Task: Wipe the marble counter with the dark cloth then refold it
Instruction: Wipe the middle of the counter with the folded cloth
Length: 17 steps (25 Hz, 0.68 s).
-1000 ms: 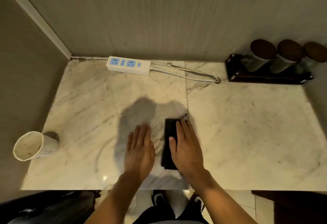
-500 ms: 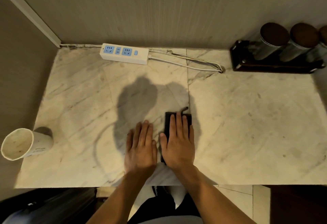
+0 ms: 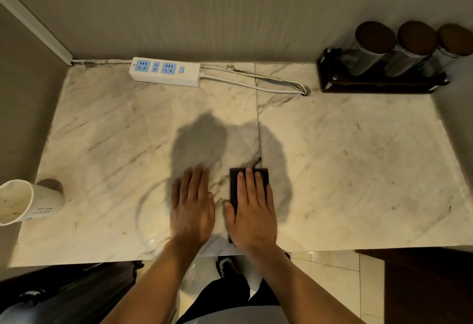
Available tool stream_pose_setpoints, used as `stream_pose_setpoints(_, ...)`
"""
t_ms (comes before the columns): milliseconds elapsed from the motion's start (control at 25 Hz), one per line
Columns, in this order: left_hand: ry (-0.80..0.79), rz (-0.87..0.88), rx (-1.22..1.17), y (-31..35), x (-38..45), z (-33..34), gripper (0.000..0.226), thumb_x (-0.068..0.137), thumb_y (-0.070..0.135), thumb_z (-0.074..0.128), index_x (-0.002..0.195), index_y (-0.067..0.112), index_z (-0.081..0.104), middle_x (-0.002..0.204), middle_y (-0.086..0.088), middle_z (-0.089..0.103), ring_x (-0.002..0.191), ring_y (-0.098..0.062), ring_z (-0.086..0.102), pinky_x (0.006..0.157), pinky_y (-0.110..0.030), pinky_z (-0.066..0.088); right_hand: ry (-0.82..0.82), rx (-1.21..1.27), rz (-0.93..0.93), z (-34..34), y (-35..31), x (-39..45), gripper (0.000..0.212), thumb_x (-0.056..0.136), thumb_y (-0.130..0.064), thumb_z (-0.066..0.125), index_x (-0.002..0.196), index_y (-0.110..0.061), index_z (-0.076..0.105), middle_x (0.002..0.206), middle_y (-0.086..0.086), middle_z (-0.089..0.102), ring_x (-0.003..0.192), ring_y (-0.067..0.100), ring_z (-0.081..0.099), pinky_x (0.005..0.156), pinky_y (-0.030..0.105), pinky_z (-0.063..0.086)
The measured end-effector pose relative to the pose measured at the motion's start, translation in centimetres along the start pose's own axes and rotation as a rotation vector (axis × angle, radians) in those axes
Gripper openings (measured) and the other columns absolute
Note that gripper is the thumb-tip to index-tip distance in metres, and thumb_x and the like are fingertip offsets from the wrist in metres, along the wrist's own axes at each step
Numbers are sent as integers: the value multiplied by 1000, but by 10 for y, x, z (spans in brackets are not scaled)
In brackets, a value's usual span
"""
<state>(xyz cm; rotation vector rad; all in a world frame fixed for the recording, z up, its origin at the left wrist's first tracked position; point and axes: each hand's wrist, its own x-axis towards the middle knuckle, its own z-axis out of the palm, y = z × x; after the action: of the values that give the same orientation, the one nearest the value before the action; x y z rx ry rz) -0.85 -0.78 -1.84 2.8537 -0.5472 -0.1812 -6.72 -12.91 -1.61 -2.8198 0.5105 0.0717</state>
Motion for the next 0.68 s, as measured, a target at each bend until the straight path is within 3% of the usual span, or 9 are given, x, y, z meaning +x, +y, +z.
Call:
stream_pose_setpoints(200,-17,-14,-16,19,-7,5,58,94,29,23,145,5,34,153,-14,33,144,-29,22,117,-48,14,-4,-3,-157,-2,25,-19,62,94,-39,39,148,-10,27,157,10,24,146,25,16,117,46,21)
stream_pose_setpoints(400,-19,-9,-30,39,-15,10,57,94,30,24,144,4,36,150,-16,38,142,-30,28,115,-49,20,-49,-24,-332,-14,62,-23,61,93,-36,39,147,-12,30,156,7,24,145,22,19,113,44,24)
stream_pose_setpoints(680,-26,1,-48,58,-8,16,56,96,31,25,146,6,31,153,-15,33,144,-29,23,117,-49,14,-214,-114,-543,-26,101,0,64,95,-38,33,152,-23,7,160,0,4,147,16,-4,119,38,5)
